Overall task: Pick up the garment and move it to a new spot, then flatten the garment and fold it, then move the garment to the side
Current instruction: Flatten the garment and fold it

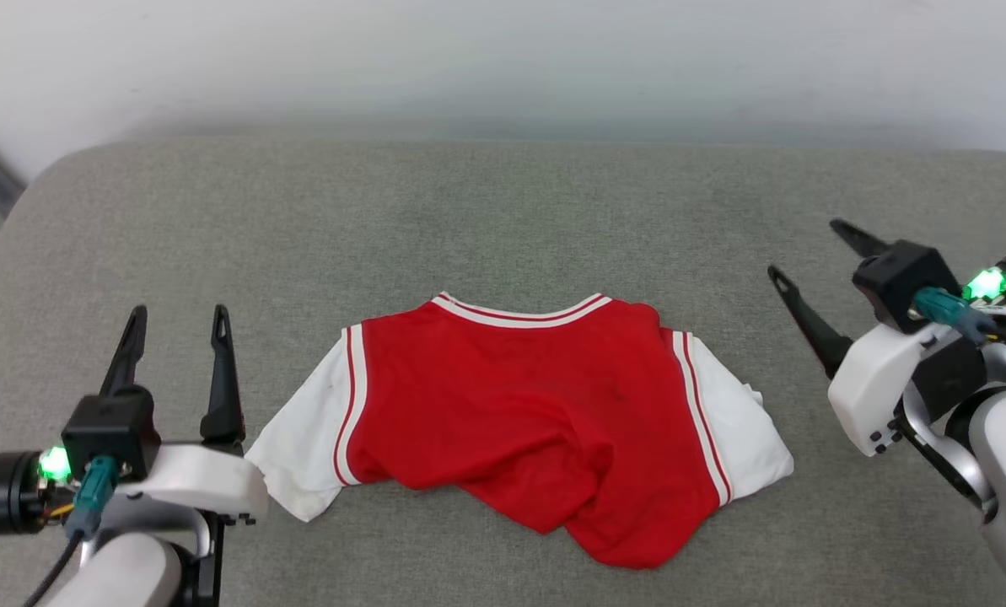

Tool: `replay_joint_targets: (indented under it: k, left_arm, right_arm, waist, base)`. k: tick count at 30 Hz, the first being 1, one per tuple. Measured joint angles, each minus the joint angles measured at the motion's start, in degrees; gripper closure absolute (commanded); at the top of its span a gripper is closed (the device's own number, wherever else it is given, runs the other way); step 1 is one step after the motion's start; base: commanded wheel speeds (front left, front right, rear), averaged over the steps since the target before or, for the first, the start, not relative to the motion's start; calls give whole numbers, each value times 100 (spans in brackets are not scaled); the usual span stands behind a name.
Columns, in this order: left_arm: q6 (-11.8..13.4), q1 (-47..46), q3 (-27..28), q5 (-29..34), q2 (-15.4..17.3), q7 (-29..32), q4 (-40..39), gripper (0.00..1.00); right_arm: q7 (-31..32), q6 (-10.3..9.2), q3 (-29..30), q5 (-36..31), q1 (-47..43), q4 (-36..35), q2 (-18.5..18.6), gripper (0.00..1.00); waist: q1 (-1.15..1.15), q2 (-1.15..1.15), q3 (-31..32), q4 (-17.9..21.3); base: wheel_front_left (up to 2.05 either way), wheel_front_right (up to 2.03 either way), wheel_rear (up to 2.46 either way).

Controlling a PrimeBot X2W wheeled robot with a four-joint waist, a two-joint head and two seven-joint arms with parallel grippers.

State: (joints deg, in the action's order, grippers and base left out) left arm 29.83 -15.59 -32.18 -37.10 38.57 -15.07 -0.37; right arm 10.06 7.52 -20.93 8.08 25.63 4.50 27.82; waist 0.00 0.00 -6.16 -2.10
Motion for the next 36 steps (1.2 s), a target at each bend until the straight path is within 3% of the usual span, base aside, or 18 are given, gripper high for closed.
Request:
replay_joint_targets:
  k: [6,13,19,23,28,29,30,36]
  left_arm:
    - [-222,723,814,832,-654,0,-289,0]
    - [-627,978,1263,1510,-1374,0,-307,0]
    - [-1003,984,1536,1916,-1856,0,-281,0]
    - [-1228,949,1718,2108,-2094,0,-205,0]
    - [-1461,935,1905,2313,-2327,0,-108,0]
    - [-1488,935,1954,2352,-2353,0,-93,0]
    - [-1525,935,2005,2392,-2382,0,-76,0]
    - [-1673,1041,2261,2568,-2498,0,18,0]
  right_arm:
    - [1744,0,-1171,1315,591,44,775,0]
    - [3152,-1,-2012,2718,1026,571,1288,0]
    - [3170,-1,-2189,3175,1178,1180,1102,0]
    - [3038,-3,-2429,3276,1177,1586,772,0]
    - [2722,-12,-2791,3272,1308,1896,654,0]
    - [2616,-13,-2871,3273,1335,1933,648,89]
    - [2506,-14,-2961,3273,1372,1950,650,100]
    - [1679,3,-3284,3174,1645,1862,781,100]
  waist:
    - [0,0,-132,-109]
    - [0,0,-383,-285]
    - [0,0,-704,-450]
    - [0,0,-908,-535]
    - [0,0,-1031,-567]
    - [-1,0,-1031,-554]
    - [-1,0,-1023,-534]
    - [1,0,-852,-339]
  base:
    - [0,0,0]
    - [0,0,0]
    - [0,0,0]
    - [0,0,0]
    - [0,0,0]
    - [0,0,0]
    - [0,0,0]
    - [0,0,0]
